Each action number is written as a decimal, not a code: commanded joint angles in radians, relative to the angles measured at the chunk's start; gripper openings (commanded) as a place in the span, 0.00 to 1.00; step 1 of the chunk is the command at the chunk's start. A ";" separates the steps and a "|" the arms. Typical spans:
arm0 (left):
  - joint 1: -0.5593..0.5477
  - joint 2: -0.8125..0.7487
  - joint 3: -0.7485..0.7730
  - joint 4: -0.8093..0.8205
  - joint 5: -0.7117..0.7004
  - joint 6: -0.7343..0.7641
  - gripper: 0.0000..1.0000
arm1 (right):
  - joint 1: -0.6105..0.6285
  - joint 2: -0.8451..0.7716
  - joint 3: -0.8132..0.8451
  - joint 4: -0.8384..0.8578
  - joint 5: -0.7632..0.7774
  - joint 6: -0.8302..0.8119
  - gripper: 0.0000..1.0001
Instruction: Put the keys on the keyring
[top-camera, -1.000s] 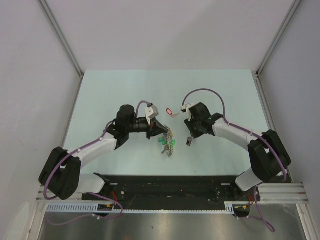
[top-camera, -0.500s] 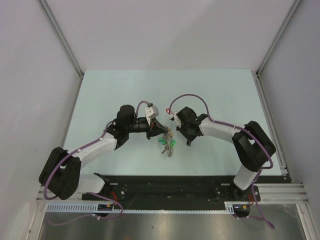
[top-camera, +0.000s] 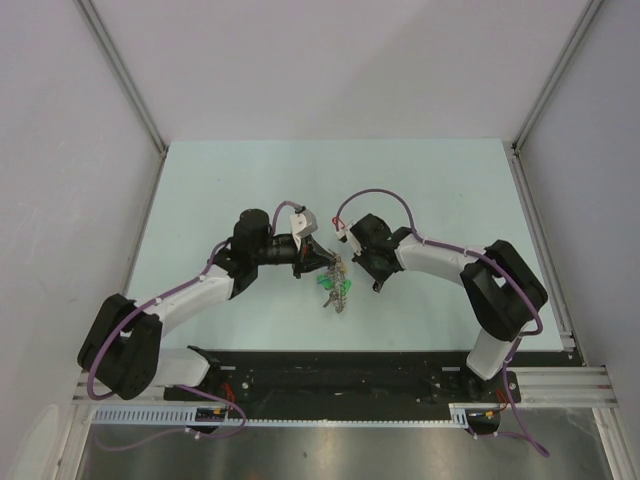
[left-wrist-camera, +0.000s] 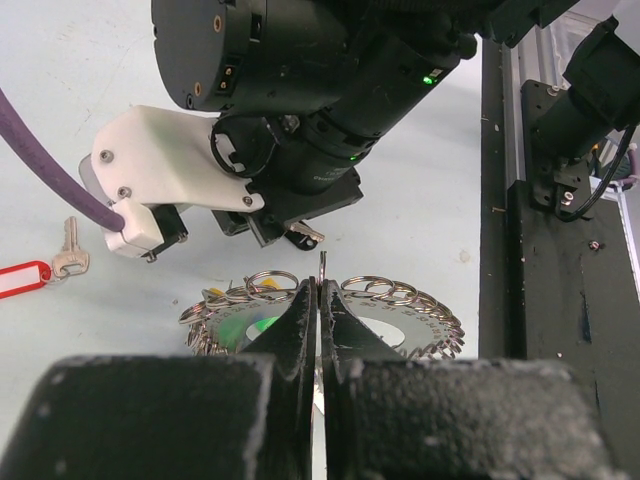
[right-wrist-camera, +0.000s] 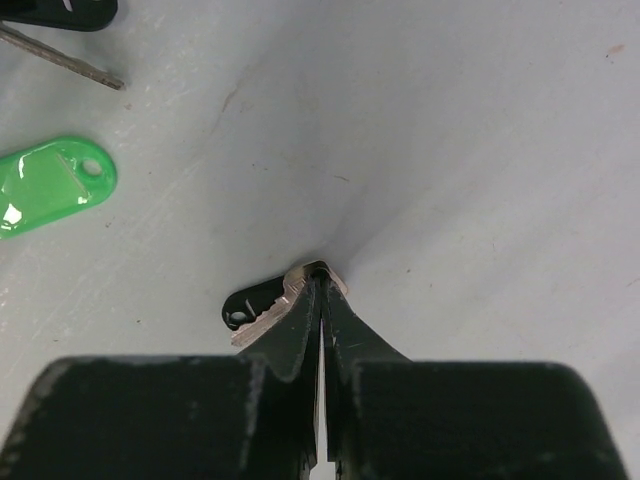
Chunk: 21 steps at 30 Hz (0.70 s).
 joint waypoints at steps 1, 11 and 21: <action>-0.003 -0.021 0.051 0.038 0.006 0.020 0.00 | -0.001 -0.081 0.028 -0.012 0.001 0.023 0.00; -0.003 -0.027 0.049 0.038 0.003 0.021 0.00 | -0.092 -0.304 -0.183 0.367 -0.293 0.158 0.00; -0.003 -0.034 0.046 0.041 -0.005 0.017 0.00 | -0.090 -0.394 -0.586 1.099 -0.358 0.245 0.00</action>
